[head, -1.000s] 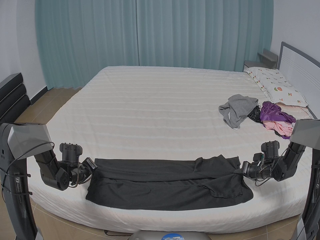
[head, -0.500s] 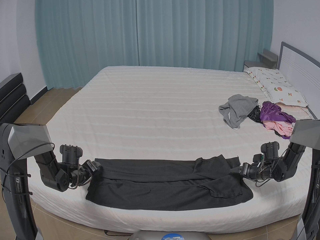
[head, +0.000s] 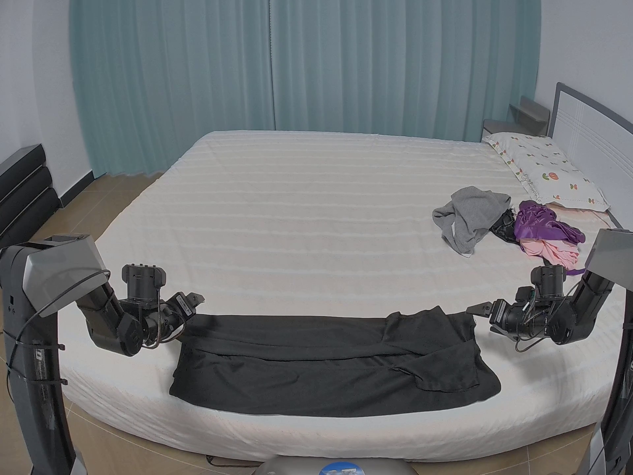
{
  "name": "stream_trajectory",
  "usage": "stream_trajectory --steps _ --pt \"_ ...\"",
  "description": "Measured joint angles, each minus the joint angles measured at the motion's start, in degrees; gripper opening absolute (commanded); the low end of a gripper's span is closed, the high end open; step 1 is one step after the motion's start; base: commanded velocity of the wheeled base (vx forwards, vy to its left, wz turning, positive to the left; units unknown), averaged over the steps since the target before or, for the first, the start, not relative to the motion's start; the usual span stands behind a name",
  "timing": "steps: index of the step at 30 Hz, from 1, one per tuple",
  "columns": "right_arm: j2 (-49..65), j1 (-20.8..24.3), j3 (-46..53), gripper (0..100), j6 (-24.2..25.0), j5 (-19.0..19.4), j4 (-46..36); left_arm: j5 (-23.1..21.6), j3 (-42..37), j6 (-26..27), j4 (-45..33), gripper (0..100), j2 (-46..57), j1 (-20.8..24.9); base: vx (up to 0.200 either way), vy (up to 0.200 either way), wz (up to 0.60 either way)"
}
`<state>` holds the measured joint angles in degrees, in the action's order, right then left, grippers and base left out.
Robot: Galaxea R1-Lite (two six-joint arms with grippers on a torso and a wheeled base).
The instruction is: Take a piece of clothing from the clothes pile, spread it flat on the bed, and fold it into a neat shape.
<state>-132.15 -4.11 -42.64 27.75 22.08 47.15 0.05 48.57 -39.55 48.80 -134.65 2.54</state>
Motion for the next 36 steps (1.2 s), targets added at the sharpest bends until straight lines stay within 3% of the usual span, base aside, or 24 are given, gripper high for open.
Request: stream_trajectory --steps 5,6,14,22,23,28,36 --pt "-1.1 -0.3 -2.3 100 0.5 -0.1 -0.1 0.1 4.6 3.9 -2.3 100 -3.1 -0.1 0.000 0.000 0.00" --pt "-1.3 -0.3 -2.7 100 0.6 -0.1 -0.2 0.1 5.2 4.2 -2.5 0 -3.7 -0.1 0.000 0.000 0.00" --pt "-3.8 -0.2 -6.1 100 0.7 -1.2 -0.2 0.2 7.8 3.5 -2.3 0 -6.5 0.0 0.000 0.000 0.00" --pt "-7.6 1.2 -10.6 100 0.7 -2.8 -0.2 1.8 8.9 -1.7 -1.9 0 -7.2 -0.5 0.000 0.000 0.00" --pt "-8.0 1.4 -11.1 0 0.7 -2.9 -0.2 2.0 8.9 -1.8 -1.9 0 -7.2 -0.6 0.000 0.000 0.00" --pt "-10.0 2.2 -13.0 0 1.0 -3.0 -0.2 2.3 8.8 -2.0 -1.2 0 -7.3 -1.1 0.000 0.000 0.00" --pt "-10.7 2.3 -14.1 0 5.4 -3.4 0.6 2.3 8.3 -2.0 -1.1 0 -7.3 -1.1 0.000 0.000 0.00"
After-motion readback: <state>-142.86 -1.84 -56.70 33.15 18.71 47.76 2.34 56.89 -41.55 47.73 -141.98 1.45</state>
